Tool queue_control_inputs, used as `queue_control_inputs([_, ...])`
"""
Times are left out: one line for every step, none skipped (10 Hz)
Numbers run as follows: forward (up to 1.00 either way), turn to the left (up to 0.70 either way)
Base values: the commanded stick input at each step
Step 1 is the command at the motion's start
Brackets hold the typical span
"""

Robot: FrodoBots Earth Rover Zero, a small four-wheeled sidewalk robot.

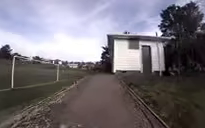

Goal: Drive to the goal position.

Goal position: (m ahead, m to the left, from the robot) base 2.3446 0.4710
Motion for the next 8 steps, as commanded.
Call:
queue_control_inputs([0.85, 0.00])
queue_control_inputs([0.85, 0.00])
queue_control_inputs([0.85, 0.00])
queue_control_inputs([0.85, 0.00])
queue_control_inputs([0.85, 0.00])
queue_control_inputs([0.85, 0.00])
queue_control_inputs([0.85, 0.00])
queue_control_inputs([0.85, 0.00])
